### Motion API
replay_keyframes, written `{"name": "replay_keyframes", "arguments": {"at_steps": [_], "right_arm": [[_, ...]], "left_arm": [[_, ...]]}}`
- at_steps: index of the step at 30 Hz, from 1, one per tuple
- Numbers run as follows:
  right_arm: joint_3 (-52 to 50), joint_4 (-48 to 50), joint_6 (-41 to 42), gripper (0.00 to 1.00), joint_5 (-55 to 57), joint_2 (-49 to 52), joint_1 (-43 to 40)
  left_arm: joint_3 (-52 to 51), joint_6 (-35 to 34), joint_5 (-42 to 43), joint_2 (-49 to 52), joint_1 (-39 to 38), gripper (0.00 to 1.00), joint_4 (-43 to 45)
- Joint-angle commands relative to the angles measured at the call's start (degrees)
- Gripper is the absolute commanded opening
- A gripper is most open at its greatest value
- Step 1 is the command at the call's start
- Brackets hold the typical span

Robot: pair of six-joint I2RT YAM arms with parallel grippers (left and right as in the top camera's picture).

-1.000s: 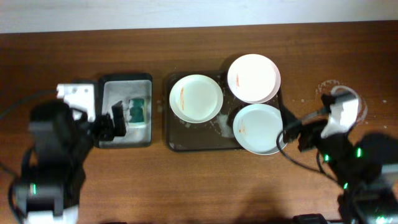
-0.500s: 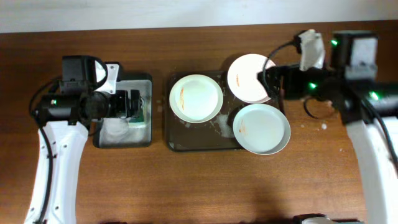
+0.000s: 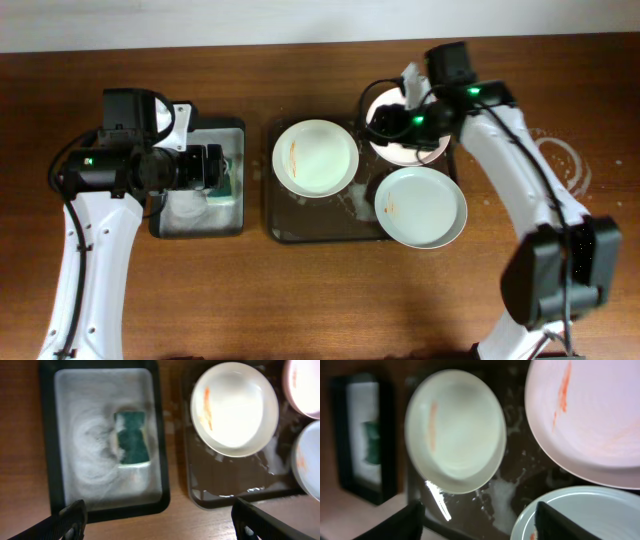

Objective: Clean dirty plates on tray and stack at the side
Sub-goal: 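Move left gripper over the sponge basin and right gripper to the plates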

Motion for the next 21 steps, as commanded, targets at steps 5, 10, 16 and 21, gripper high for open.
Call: {"name": "replay_keyframes", "arguments": {"at_steps": [5,10,16,21], "right_arm": [[0.96,5.16,7.80,0.45,8.39,6.95,4.63],[0.96,7.54,11.26,0.41,11.41,10.27,6.43],[0.85,8.39,12.90,0.34,14.10,13.25,7.98],[0.72,10.27,13.14,0.33,14.14,15.50,8.83]], "left_arm": [[1.33,-9.09,-3.91,3.72,2.38,0.91,-0.04],[1.33,-9.09,-3.58,6.38,4.20,0.96,0.09],[1.33,-9.09,-3.56,6.88,7.10,0.99,1.49],[1.33,-9.05,-3.41,8.66,7.10,0.99,2.84]]}}
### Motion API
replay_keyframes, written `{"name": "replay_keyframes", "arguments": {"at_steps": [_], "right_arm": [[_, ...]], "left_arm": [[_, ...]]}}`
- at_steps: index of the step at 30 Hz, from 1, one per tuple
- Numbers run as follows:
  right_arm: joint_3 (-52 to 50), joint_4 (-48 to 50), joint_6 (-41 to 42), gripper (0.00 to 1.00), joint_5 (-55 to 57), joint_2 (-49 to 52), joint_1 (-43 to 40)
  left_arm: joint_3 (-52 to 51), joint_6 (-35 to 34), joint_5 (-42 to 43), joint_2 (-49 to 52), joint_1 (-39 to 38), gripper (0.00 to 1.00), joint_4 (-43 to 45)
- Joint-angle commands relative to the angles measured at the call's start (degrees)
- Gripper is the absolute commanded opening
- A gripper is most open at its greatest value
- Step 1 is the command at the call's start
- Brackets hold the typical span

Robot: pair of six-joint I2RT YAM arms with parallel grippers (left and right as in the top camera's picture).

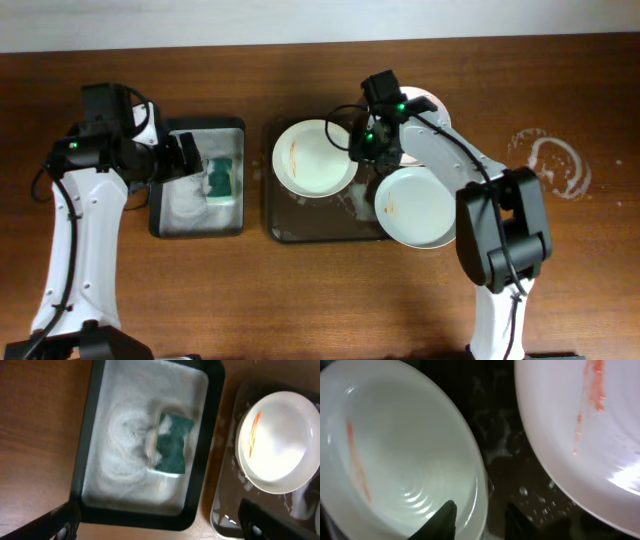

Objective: Clean dirty plates on tray and stack at the side
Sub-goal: 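Move left gripper over the sponge basin and right gripper to the plates, then lower the left gripper into the basin and grasp the green sponge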

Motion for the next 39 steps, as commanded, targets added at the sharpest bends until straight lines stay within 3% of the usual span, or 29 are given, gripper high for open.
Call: {"name": "replay_keyframes", "arguments": {"at_steps": [1,16,18,22,25,39], "right_arm": [[0.74,0.96,1.68,0.33,1.68,2.01,1.18],[0.70,5.81,1.77,0.27,2.54,4.66,1.20],[0.70,5.81,1.77,0.24,2.54,4.66,1.20],[0.70,5.70,1.77,0.08,2.54,4.66,1.20],[0.70,5.60,1.77,0.04,2.54,4.66,1.20],[0.70,1.81,1.79,0.04,2.73,4.66,1.20]], "left_arm": [[1.11,-0.61,-0.09,2.45,0.13,0.99,0.46],[1.11,-0.63,-3.19,6.54,0.13,0.99,3.10],[1.09,-0.59,-3.19,6.60,0.13,0.99,3.06],[0.35,-0.39,-2.75,7.48,0.13,0.99,2.89],[-0.76,-0.42,-2.73,8.44,0.11,0.99,2.91],[-1.22,-0.44,-1.70,15.80,-3.02,0.98,4.61]]}}
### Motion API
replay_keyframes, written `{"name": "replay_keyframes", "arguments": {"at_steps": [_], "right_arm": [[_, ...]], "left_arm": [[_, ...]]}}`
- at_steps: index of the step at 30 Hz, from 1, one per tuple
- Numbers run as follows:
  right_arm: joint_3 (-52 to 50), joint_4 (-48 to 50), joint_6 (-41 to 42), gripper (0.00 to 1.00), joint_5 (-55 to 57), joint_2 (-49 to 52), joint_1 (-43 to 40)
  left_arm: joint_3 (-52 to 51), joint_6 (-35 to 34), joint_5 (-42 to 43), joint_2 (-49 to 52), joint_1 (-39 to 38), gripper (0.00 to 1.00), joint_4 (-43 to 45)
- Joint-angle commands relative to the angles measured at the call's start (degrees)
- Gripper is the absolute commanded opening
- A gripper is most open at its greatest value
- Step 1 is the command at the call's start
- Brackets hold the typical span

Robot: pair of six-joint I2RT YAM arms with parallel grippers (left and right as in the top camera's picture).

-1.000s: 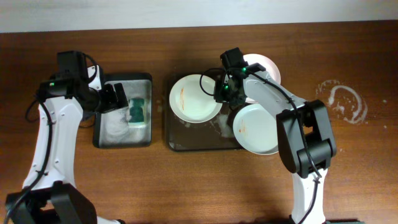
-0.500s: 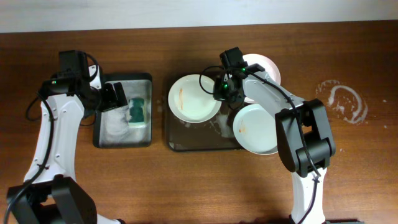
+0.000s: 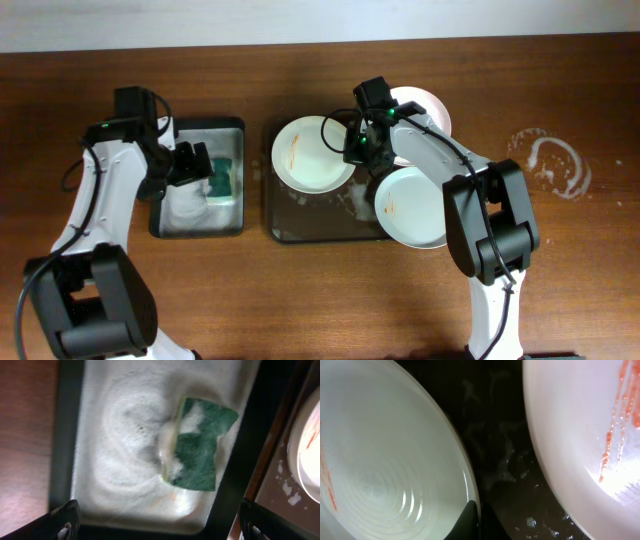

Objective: Clean dirty plates on tray and stack at the side
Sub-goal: 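Lower the left gripper into the basin and grasp the green sponge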

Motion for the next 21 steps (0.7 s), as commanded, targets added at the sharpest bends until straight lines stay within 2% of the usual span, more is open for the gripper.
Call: {"name": "replay_keyframes", "arguments": {"at_steps": [1,7,13,18,21], "right_arm": [[0.37,-0.76,0.31,0.04,1.20,0.94,0.46],[0.37,-0.96,0.28,0.04,1.64,0.94,0.46],[0.37,-0.92,0.31,0.04,1.66,0.94,0.46],[0.37,-0.94,0.31,0.04,2.05,0.94,0.46],[0.37,-0.94,0.31,0.04,2.08,0.94,0.46]], "left_arm": [[-0.57,-0.28,0.61,2.86,-2.29,0.95,1.90],[-0.59,-0.28,0.42,5.97,-5.14,0.72,6.67],[-0.61,-0.22,0.44,8.22,-5.18,0.68,8.24],[-0.61,3.43,0.61,11.04,-5.20,0.68,9.40],[-0.61,4.26,0.61,11.37,-5.44,0.63,10.01]]}}
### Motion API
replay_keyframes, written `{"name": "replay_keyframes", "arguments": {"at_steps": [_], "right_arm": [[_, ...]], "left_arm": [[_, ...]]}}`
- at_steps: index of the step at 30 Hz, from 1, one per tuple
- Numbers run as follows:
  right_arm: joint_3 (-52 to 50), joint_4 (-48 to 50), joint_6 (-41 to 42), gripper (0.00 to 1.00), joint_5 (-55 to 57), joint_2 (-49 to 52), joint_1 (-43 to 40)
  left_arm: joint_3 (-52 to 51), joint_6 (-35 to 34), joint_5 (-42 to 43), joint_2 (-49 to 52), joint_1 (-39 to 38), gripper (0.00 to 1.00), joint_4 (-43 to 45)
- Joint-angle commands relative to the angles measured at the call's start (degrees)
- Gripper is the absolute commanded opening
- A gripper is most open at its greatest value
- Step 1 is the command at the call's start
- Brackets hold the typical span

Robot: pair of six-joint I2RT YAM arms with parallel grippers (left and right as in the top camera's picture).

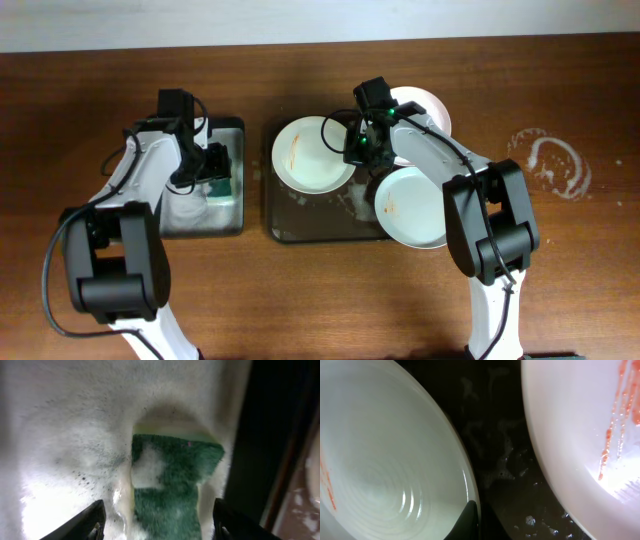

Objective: Clean dirty plates on tray and stack at the side
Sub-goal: 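Lower the left gripper into the basin and grasp the green sponge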

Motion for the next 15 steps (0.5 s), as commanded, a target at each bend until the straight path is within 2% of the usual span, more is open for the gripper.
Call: {"name": "replay_keyframes", "arguments": {"at_steps": [1,6,10,15], "right_arm": [[0.37,-0.72,0.31,0.05,2.03,0.94,0.46],[0.37,-0.72,0.31,0.05,2.03,0.94,0.46],[0.37,-0.72,0.31,0.05,2.49,0.94,0.46],[0.37,-0.74,0.31,0.05,2.69,0.94,0.46]], "left_arm": [[-0.48,2.27,0.59,0.79,-0.33,0.62,0.63],[-0.48,3.76,-0.70,0.83,-1.86,0.54,0.83],[-0.48,3.76,-6.08,1.27,-4.11,0.55,1.46],[-0.48,3.69,-7.54,1.31,-5.07,0.54,1.64]]}}
